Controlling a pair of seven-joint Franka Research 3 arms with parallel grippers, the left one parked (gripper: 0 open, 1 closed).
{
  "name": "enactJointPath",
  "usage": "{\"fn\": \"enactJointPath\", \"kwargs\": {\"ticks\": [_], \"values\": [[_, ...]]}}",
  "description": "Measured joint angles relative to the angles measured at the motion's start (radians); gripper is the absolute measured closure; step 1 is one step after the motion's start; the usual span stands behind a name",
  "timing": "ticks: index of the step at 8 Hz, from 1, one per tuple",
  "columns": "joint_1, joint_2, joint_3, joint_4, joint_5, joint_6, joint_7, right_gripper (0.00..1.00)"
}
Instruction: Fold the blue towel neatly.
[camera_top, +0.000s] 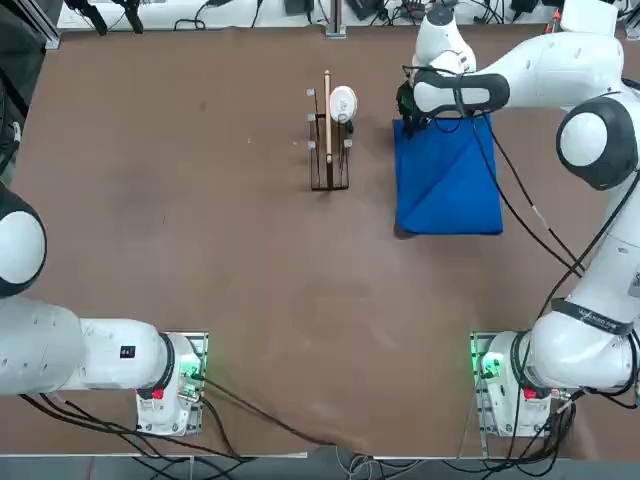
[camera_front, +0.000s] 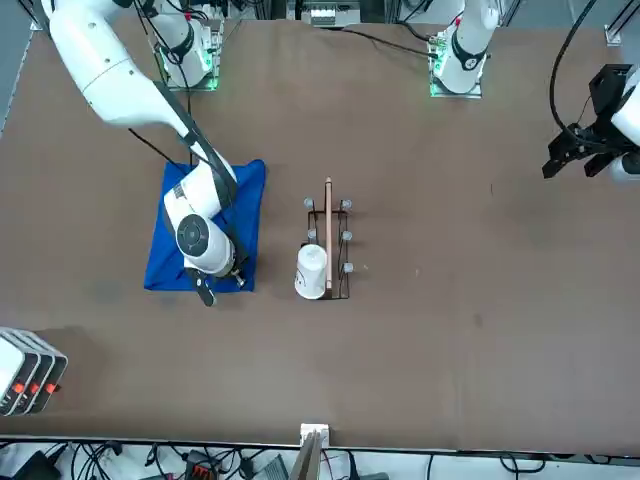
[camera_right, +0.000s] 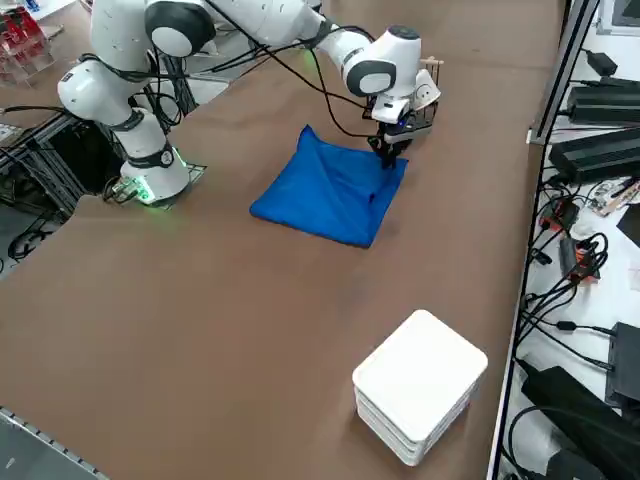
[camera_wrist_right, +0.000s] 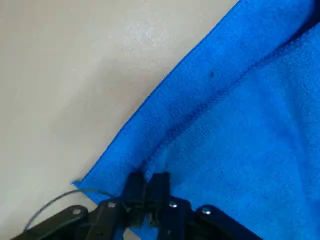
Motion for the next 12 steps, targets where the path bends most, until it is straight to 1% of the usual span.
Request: {"fn": "enactJointPath", "kwargs": {"ticks": [2,5,8,12], "values": [[0.000,0.000,0.001,0.006,0.000,0.000,0.000,0.98],[0.006,-0.001,0.004,0.049,0.000,0.000,-0.016,0.98],[0.017,-0.001,0.004,0.056,0.000,0.003,-0.032,0.98],[0.043,-0.001,0.005,0.073,-0.001,0.068,-0.055,0.98]]}}
